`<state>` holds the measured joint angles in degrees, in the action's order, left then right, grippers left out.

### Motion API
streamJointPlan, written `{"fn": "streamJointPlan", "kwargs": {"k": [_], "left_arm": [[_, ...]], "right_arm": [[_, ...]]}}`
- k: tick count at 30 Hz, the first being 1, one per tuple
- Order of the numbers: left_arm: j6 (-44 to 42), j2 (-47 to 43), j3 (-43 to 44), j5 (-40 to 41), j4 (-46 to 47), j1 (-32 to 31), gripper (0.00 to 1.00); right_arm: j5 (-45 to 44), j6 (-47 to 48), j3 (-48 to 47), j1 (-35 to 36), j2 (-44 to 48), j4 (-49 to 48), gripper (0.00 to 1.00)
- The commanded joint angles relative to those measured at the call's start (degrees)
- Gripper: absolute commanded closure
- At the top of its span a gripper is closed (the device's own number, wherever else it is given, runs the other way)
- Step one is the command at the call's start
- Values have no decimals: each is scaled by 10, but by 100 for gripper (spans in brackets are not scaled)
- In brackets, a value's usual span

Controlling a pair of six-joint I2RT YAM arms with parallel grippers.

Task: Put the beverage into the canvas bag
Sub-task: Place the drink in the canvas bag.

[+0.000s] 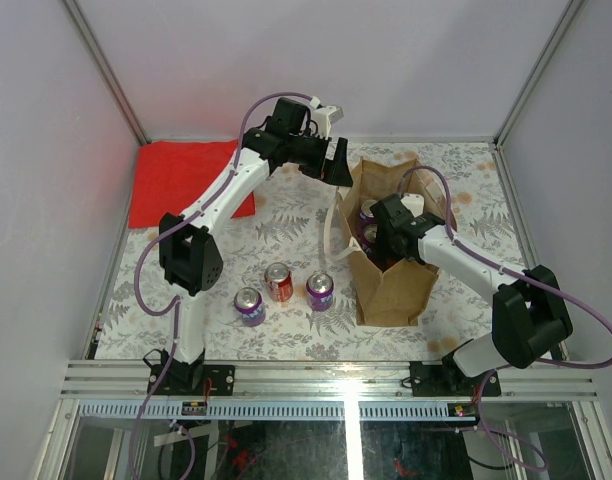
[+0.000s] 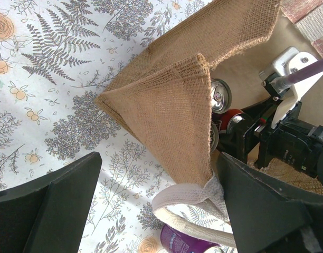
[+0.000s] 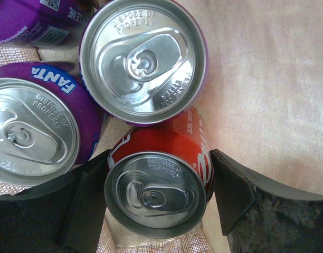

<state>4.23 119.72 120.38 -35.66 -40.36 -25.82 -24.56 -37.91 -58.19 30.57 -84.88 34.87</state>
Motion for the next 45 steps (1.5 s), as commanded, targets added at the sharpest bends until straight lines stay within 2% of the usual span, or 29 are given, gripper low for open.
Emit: {"fn": "streamJointPlan", "kwargs": {"k": [1, 7, 16, 19, 23, 26, 30, 31, 32, 36, 38, 43, 45], "left_arm": [[5, -4, -1, -8, 16, 7, 10], [4, -5, -3, -8, 15, 8, 10], [5, -5, -2, -10, 14, 8, 10], [6, -6, -3, -11, 14, 8, 10], [6, -6, -4, -10, 15, 8, 10], [6, -5, -5, -10, 14, 8, 10], [7, -3, -4, -12, 14, 8, 10], [7, -2, -3, -12, 14, 8, 10], [7, -2, -2, -13, 15, 8, 10], [6, -1, -2, -14, 14, 8, 10], [6, 0, -2, -14, 14, 8, 10], [9, 2, -2, -18, 19, 8, 10], [10, 3, -3, -18, 20, 8, 10]], "right_arm": [[-52, 12, 8, -12, -5, -29, 23], [-47, 15, 16, -13, -2, -30, 17], [-46, 18, 20, -13, 6, -31, 16], [-50, 16, 21, -13, 8, -31, 23], [-58, 16, 19, -13, 14, -34, 43], [-69, 16, 22, -13, 24, -36, 45], [-78, 18, 26, -13, 37, -47, 40], [-78, 19, 27, -13, 41, -50, 43], [-76, 24, 29, -13, 46, -56, 51], [-62, 45, 28, -12, 59, -77, 88], [-60, 47, 16, -13, 56, -66, 93], [-74, 49, 10, -13, 60, -69, 87], [-80, 50, 9, -13, 58, -71, 76]]}}
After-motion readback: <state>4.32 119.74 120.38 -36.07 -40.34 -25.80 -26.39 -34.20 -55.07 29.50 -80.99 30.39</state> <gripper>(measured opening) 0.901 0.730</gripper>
